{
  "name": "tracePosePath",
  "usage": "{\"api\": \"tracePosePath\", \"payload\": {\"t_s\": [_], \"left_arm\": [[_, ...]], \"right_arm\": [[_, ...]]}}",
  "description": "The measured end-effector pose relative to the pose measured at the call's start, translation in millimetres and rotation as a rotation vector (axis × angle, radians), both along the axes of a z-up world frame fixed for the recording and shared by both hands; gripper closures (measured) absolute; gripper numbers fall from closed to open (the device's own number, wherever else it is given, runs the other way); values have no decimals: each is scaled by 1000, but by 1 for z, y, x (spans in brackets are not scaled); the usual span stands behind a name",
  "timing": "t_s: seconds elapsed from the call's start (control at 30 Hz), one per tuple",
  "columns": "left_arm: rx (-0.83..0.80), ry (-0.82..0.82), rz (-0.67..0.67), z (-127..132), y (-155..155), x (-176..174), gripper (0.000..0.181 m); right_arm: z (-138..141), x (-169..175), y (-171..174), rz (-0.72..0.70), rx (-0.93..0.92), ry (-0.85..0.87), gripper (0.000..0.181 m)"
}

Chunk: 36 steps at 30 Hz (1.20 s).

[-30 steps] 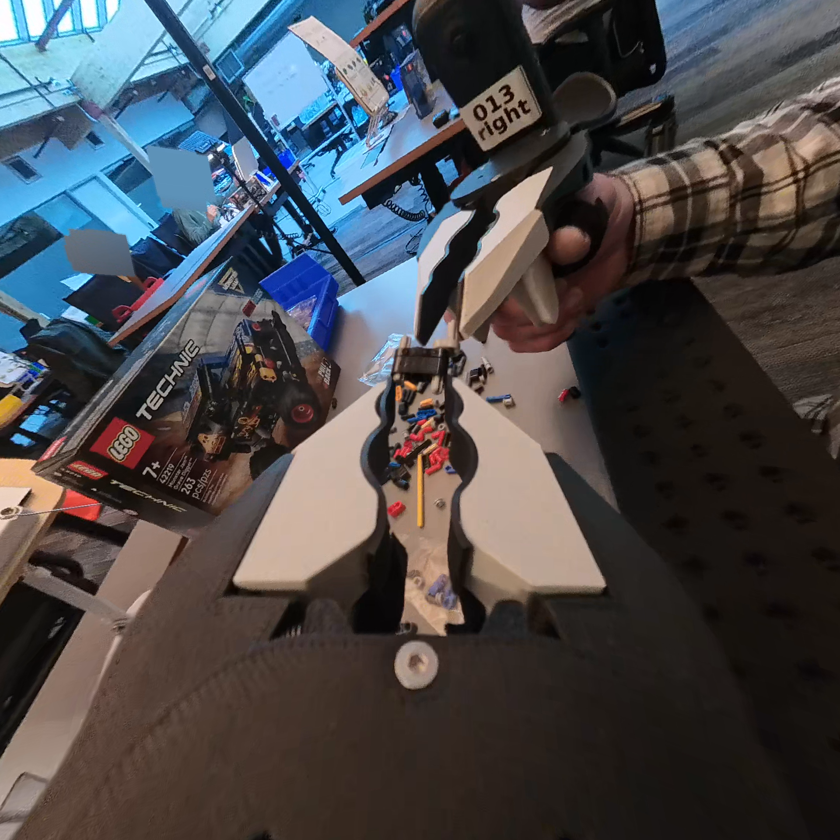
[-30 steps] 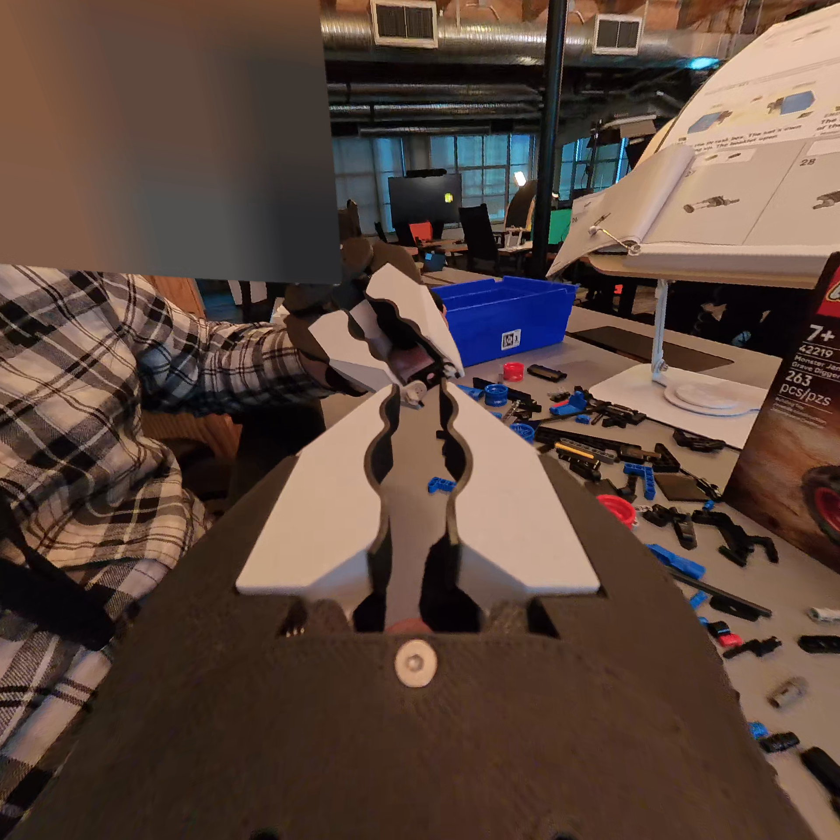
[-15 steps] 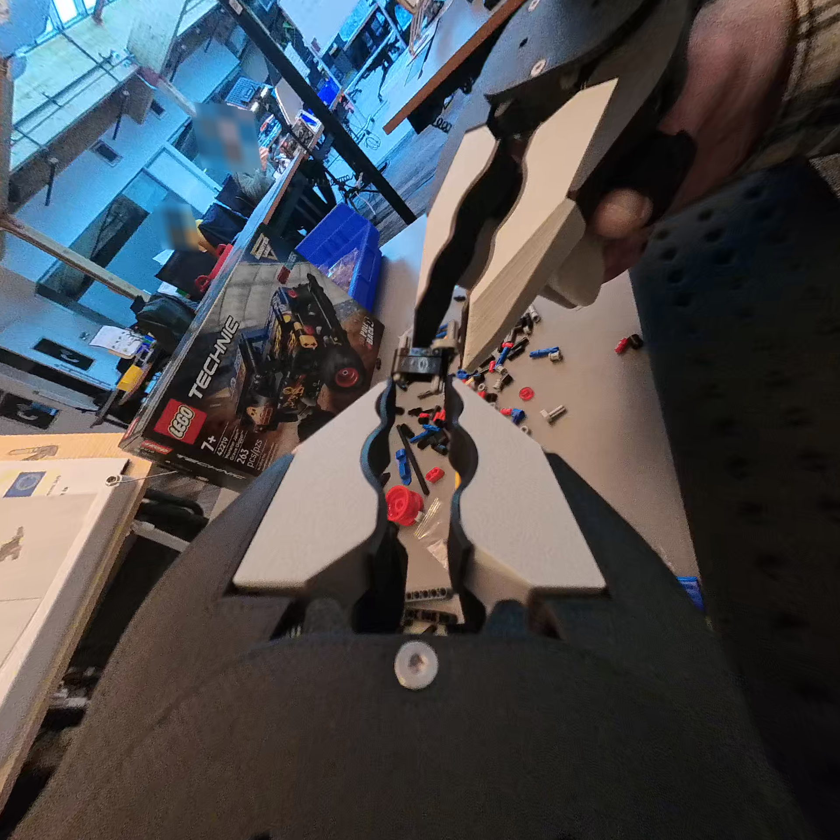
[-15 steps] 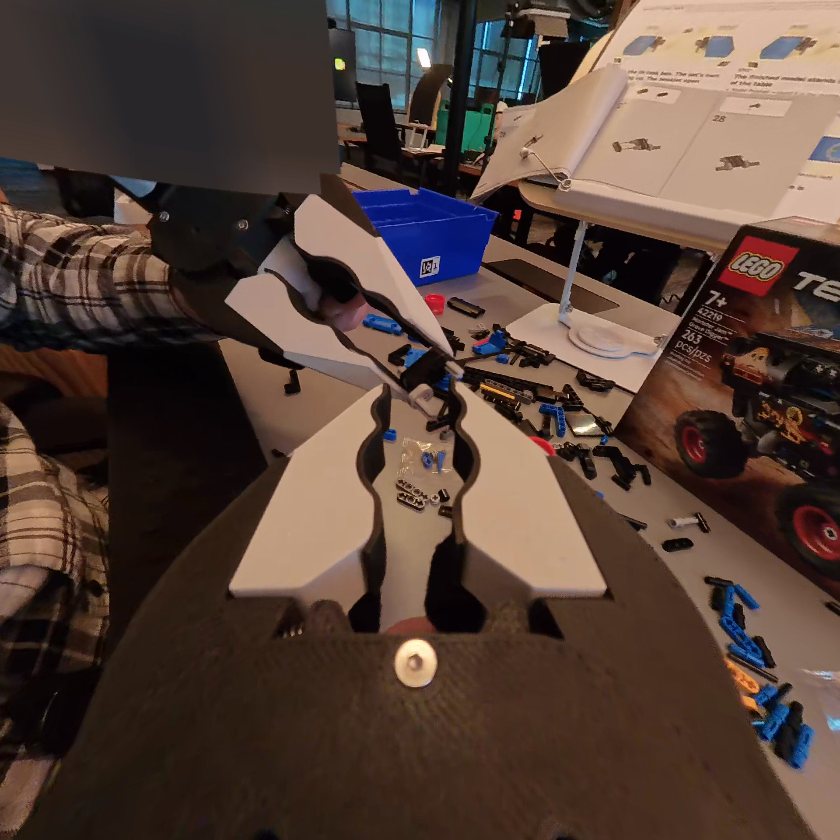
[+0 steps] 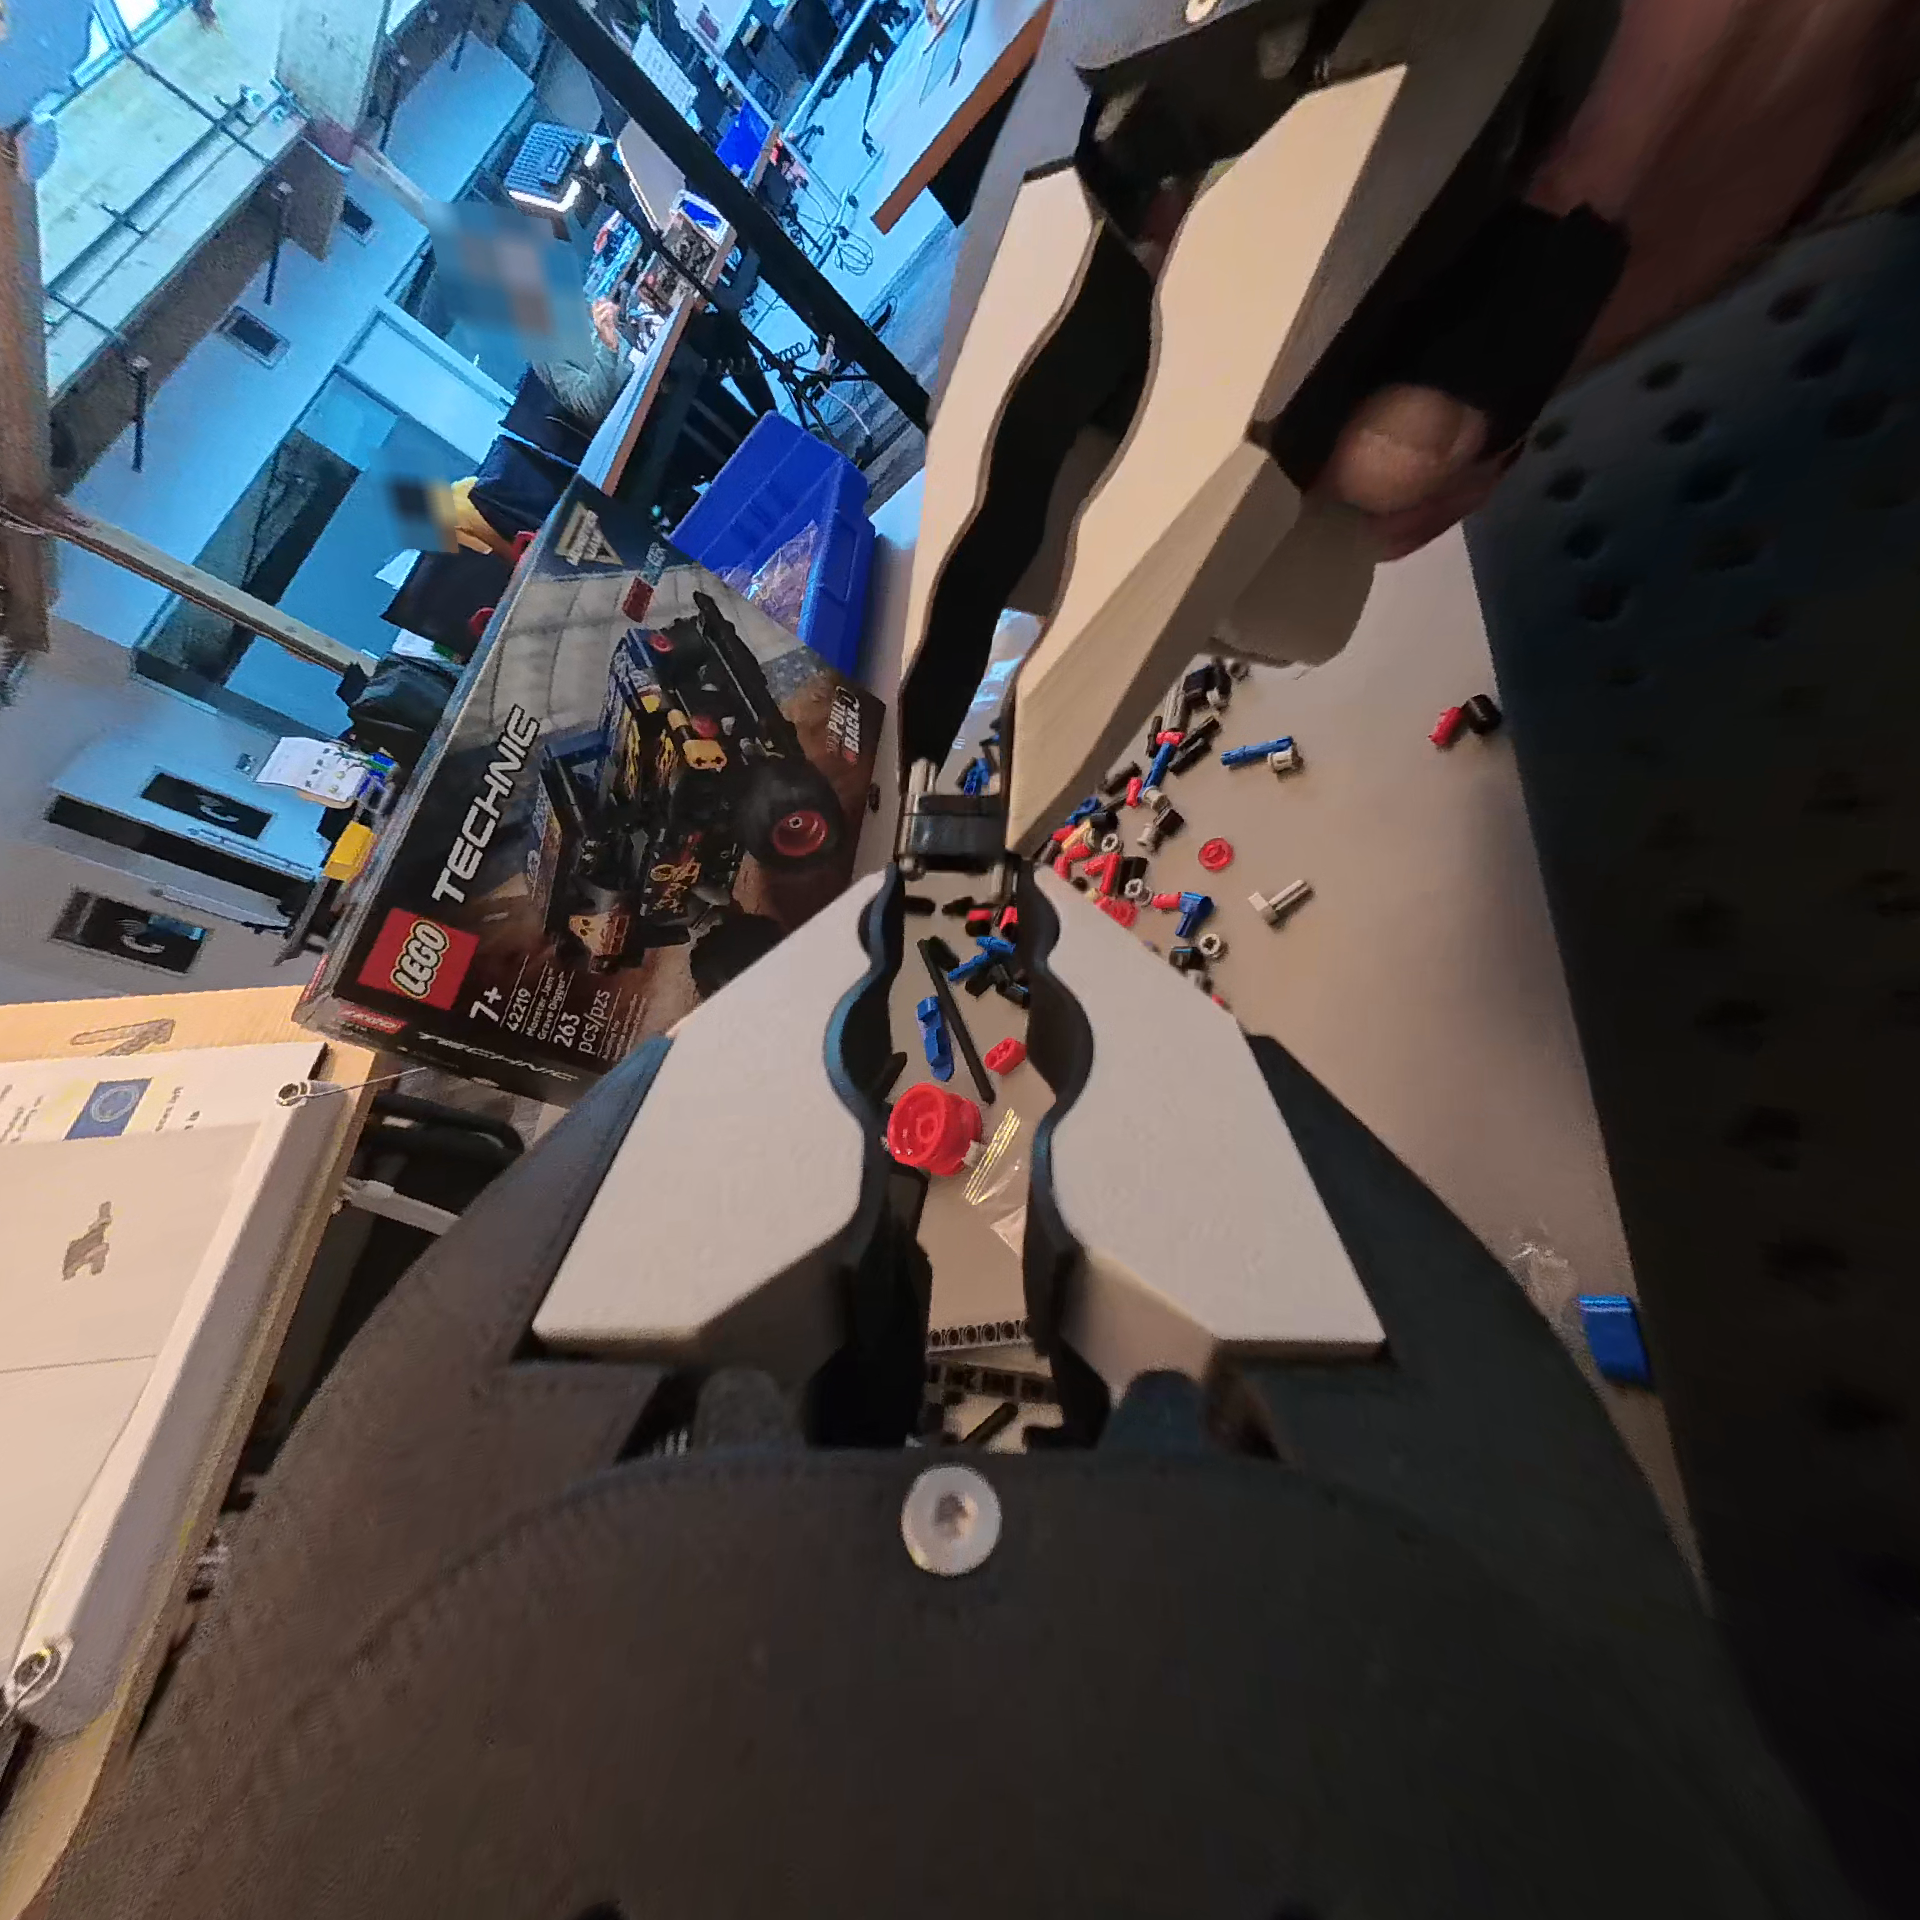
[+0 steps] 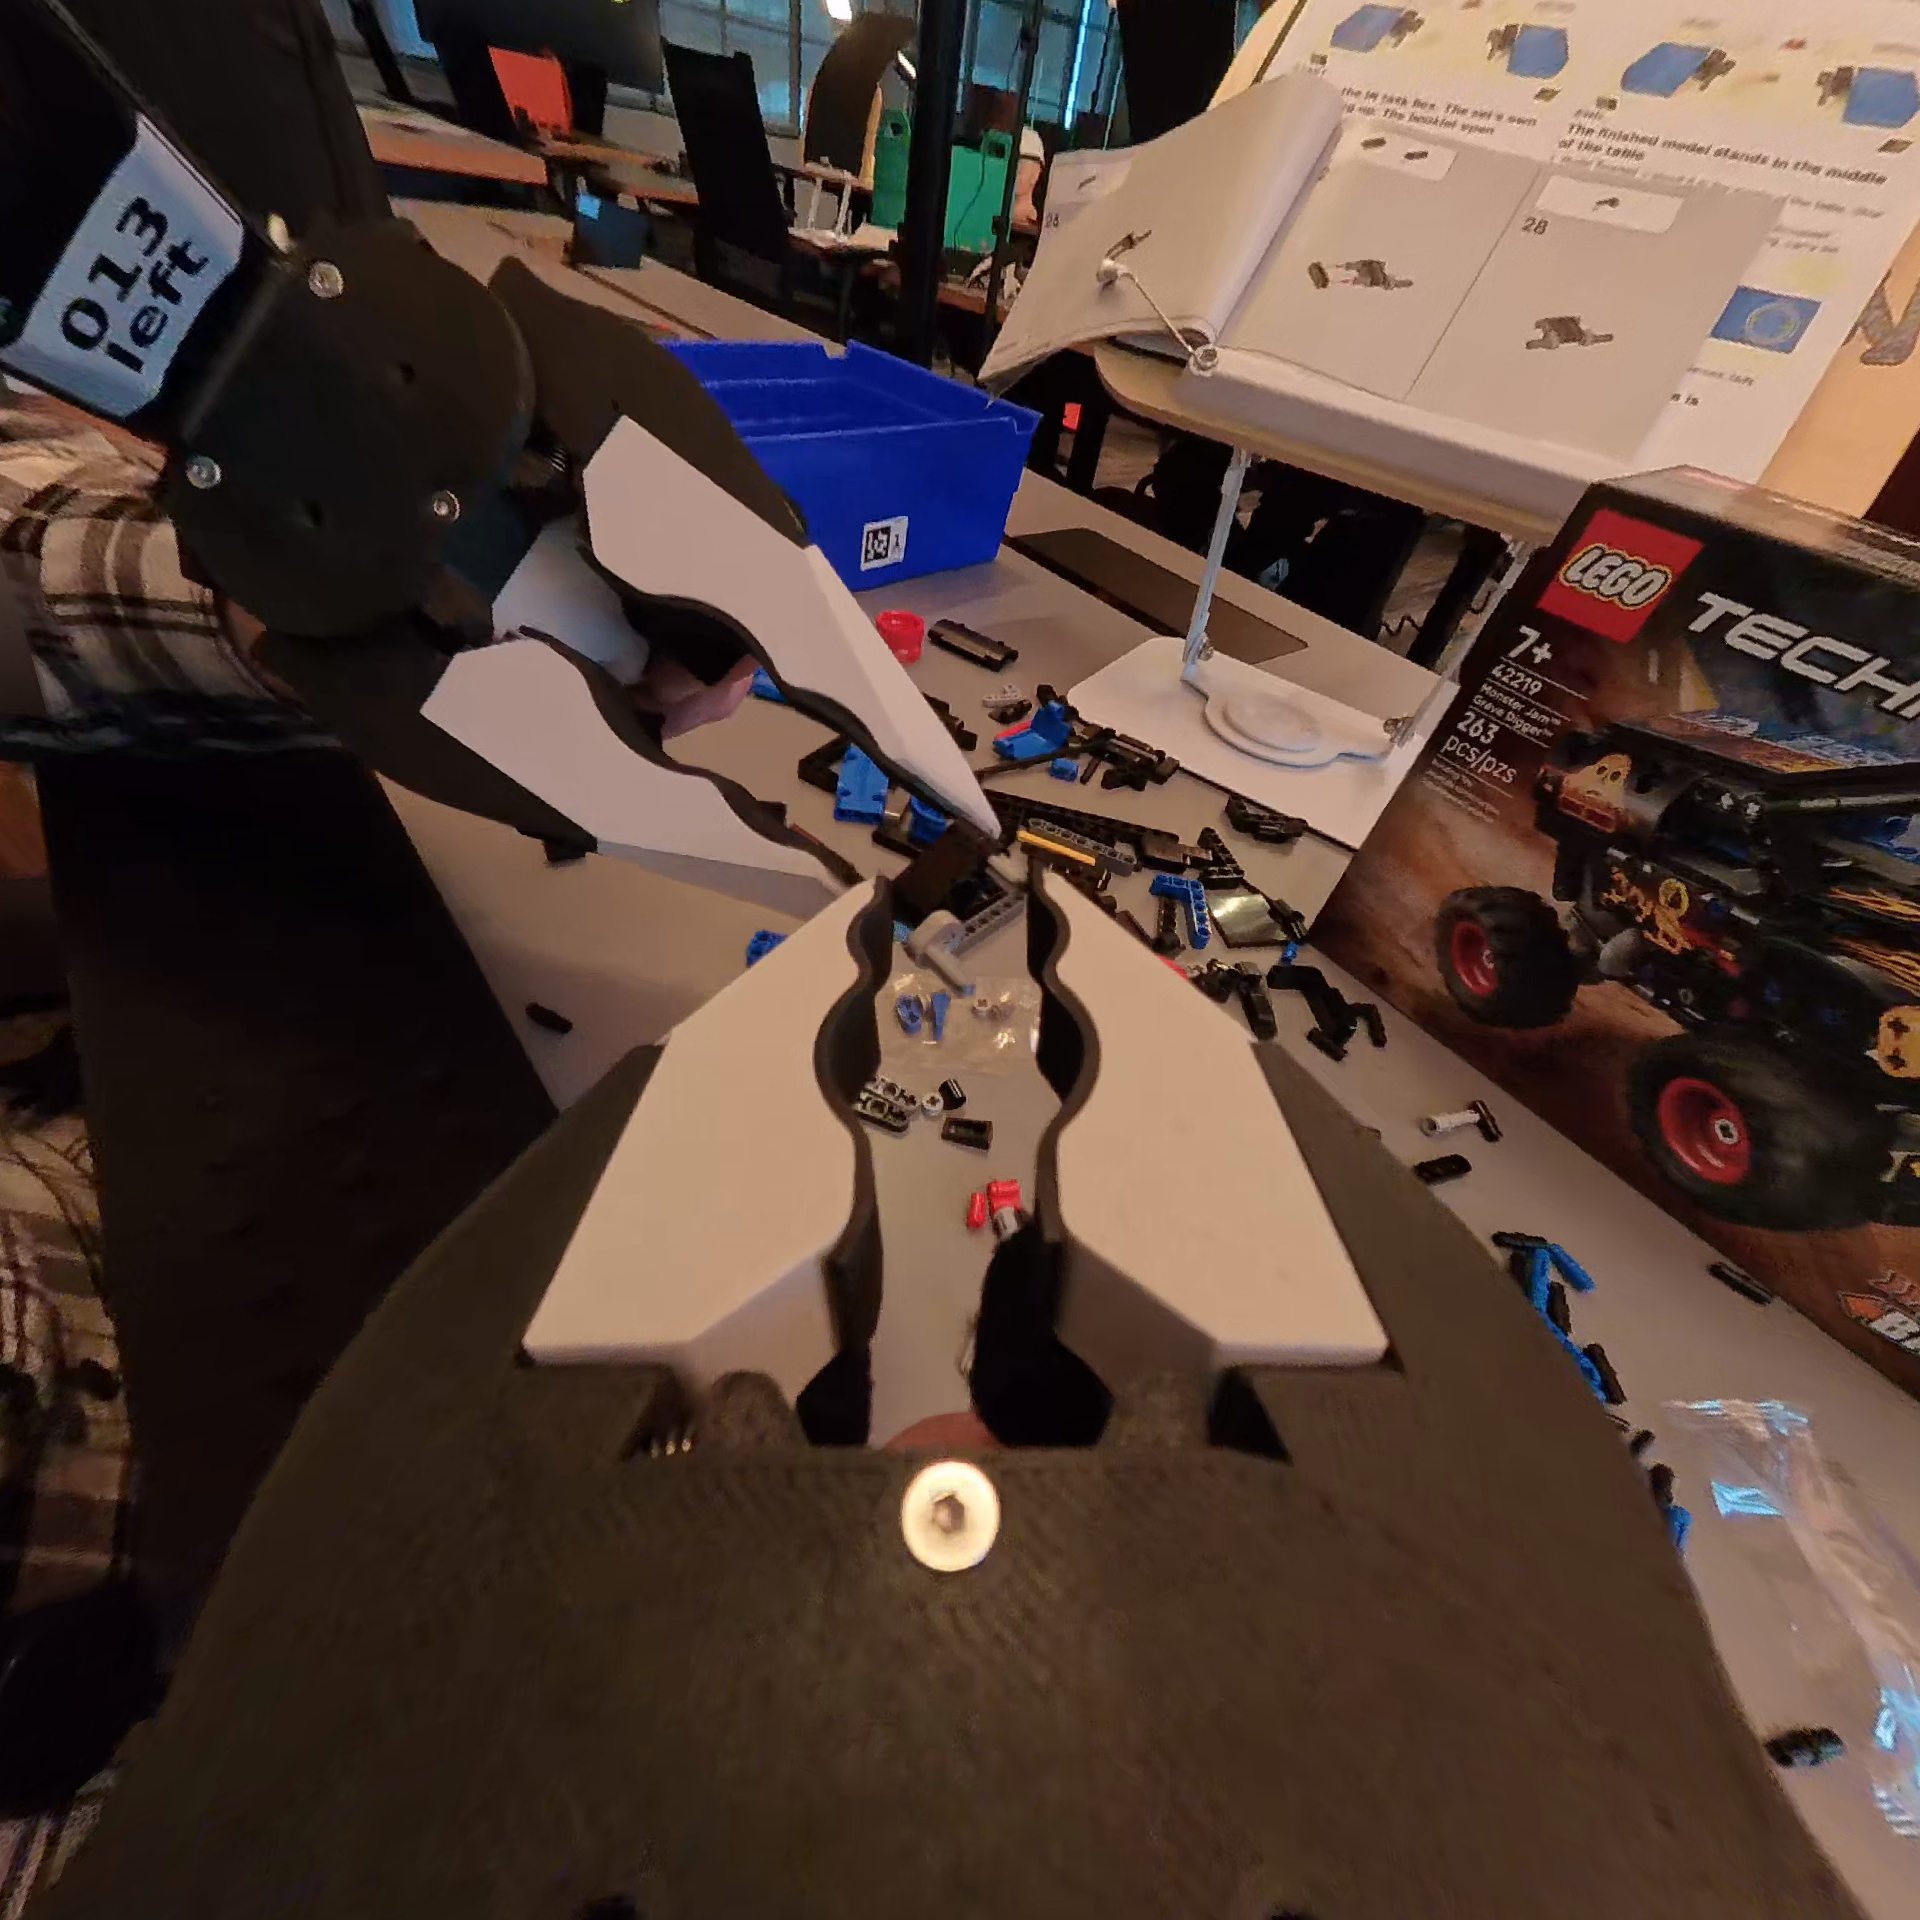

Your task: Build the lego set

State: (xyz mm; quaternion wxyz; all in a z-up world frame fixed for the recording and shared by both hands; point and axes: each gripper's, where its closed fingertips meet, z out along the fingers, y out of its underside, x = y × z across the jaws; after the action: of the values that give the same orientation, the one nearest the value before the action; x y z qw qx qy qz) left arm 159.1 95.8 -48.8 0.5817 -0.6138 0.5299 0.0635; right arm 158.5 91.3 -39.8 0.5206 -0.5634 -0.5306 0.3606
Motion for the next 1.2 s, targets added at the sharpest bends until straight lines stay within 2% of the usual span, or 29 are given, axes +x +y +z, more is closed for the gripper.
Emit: {"api": "tracePosePath", "payload": {"t_s": [0.23, 0.47, 0.63, 1.2], "left_arm": [[8, 90, 21, -16, 0, -4, 162], [37, 200, 63, -32, 1, -8, 162], [60, 242, 67, -36, 0, -6, 163], [103, 278, 87, -45, 3, -6, 163]], "right_arm": [[-19, -4, 2, -12, -38, -84, 155], [-33, -8, 0, 41, -332, -29, 151], [-40, -9, 5, 20, -422, -14, 157], [-49, -11, 8, -22, -395, -44, 163]]}}
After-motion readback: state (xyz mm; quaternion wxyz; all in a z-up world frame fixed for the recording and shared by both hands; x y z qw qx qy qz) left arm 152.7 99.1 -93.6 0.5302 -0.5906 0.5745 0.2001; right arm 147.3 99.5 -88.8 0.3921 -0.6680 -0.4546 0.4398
